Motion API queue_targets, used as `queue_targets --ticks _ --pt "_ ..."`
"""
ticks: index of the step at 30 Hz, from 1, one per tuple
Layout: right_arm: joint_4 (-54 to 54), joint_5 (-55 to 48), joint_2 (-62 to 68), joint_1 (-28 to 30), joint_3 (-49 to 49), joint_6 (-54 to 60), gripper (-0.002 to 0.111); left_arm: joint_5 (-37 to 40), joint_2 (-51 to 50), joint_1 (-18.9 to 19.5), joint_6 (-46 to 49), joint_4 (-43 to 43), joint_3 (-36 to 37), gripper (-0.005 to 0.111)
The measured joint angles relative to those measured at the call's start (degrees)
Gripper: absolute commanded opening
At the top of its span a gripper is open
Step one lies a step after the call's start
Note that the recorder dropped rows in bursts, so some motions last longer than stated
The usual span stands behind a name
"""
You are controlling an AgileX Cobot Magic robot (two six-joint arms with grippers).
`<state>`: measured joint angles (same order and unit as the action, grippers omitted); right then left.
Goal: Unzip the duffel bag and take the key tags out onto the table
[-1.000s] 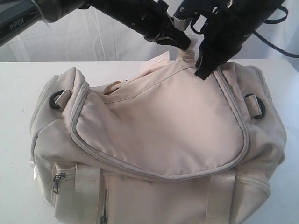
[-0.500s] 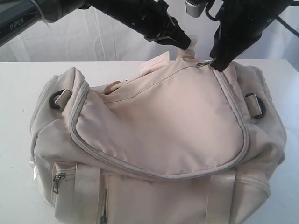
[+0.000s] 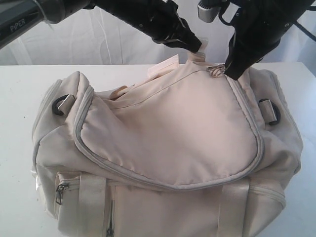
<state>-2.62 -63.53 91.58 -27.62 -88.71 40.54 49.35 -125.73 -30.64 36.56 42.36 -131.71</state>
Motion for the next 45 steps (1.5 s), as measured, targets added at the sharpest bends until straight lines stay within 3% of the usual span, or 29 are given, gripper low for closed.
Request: queue_targets --ticks 3,7,9,20,33,37,42,45 --pt "-0.4 1.2 0.0 0.0 0.0 0.9 0.010 -0.1 0.0 0.0 0.0 0.0 0.0 0.000" --pt "-4.3 1.8 0.0 0.0 0.0 5.1 0.039 -0.1 0.0 0.0 0.0 0.0 0.0 0.000" --pt "-5.8 1.9 0.0 0.0 0.0 7.8 0.048 -0.1 0.0 0.0 0.0 0.0 0.0 0.000" --pt "-6.4 6.6 3.0 0.0 0.0 10.0 0.051 -0.1 0.0 0.0 0.0 0.0 0.0 0.000" --pt "-6.2 6.5 5.4 0.0 0.0 10.0 0.045 -0.1 0.0 0.0 0.0 0.0 0.0 0.000" --pt "-5.5 6.3 6.2 0.0 0.0 10.0 0.032 -0.1 0.0 0.0 0.0 0.0 0.0 0.000" --pt "-5.3 6.2 6.2 0.0 0.0 10.0 0.000 -0.1 0.0 0.0 0.0 0.0 0.0 0.000" --pt "-5.3 5.9 6.2 0.0 0.0 10.0 0.000 -0.1 0.0 0.0 0.0 0.0 0.0 0.000"
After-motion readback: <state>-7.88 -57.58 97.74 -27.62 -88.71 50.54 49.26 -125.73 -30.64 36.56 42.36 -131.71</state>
